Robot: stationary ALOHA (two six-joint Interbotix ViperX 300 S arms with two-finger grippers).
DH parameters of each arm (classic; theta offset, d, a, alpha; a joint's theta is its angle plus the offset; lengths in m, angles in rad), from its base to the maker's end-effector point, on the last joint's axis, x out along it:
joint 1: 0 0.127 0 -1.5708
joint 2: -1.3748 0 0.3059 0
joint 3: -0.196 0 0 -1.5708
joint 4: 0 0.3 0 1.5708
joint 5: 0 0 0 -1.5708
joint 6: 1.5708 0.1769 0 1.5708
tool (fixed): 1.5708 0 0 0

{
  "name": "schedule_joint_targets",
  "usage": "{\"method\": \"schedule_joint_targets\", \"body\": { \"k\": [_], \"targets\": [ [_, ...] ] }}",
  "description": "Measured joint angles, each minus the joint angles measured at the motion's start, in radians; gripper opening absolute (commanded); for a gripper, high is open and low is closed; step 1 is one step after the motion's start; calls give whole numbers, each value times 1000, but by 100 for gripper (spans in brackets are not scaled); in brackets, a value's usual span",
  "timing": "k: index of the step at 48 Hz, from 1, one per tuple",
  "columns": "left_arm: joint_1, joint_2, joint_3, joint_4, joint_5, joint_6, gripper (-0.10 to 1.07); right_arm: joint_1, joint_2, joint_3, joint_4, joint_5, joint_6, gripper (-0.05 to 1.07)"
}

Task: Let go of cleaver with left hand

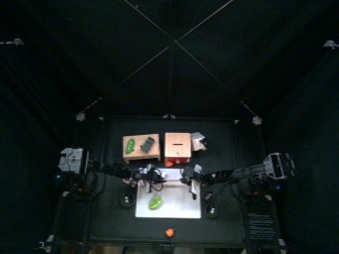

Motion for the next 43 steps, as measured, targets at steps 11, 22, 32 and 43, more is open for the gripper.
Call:
{"method": "schedule_joint_targets", "body": {
  "k": [11,22,32,43],
  "targets": [
    [0,-2,0,-2,2,2,38,0,0,0,0,2,0,34],
    [0,-2,0,0,2,0,38,0,0,0,0,9,0,34],
    [0,-2,0,0,2,0,38,0,0,0,-2,11,2,34],
    [0,-2,2,2,0,0,38,0,0,0,0,12,2,34]
  ]
}}
